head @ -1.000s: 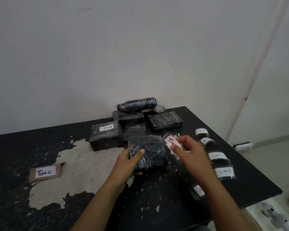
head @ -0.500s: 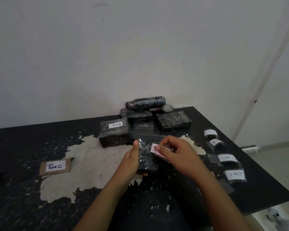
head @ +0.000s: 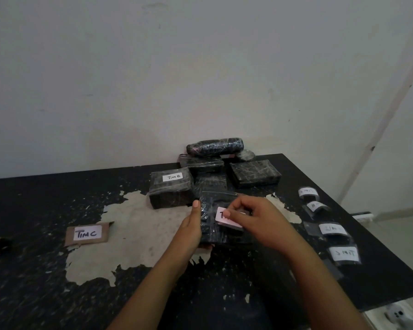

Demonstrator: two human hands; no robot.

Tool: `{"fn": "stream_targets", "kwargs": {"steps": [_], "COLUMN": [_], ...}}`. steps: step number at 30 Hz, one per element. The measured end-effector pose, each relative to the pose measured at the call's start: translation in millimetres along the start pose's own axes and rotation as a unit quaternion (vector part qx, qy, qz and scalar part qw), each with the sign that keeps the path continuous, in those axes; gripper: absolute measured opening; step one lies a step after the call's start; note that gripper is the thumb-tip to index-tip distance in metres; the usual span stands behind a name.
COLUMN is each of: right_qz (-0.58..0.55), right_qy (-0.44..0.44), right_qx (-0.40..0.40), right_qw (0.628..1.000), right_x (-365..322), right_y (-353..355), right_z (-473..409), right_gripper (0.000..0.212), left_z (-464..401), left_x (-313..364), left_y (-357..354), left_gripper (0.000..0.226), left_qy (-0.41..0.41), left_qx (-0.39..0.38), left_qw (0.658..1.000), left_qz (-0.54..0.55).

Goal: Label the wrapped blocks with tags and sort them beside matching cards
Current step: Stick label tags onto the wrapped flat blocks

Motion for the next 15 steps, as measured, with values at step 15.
{"fn": "stream_targets", "kwargs": {"steps": [15], "right_qz": [0.038], "right_qy": [-0.011], "right_qx": [0.032], "right_qw": [0.999], "right_x": [9.4], "right_y": [-0.5], "right_z": [-10.4], "right_gripper": [0.020], "left_z": [4.4], "left_x": [2.4], "left_y": [-2.2], "left_gripper": [0.086], "left_qy": [-0.001], "left_qx": [0.000], "left_qw": [1.000], "left_qz": [-0.006]}}
Point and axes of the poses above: each hand's wrist, its own z-axis away from the middle knuckle, its own y-axis out of the back of the hand, x = y × z, the point moved 10 cm from there along -z, towards the middle knuckle, and after that the axes turned 14 degrees about -y, right-handed, at the moved point
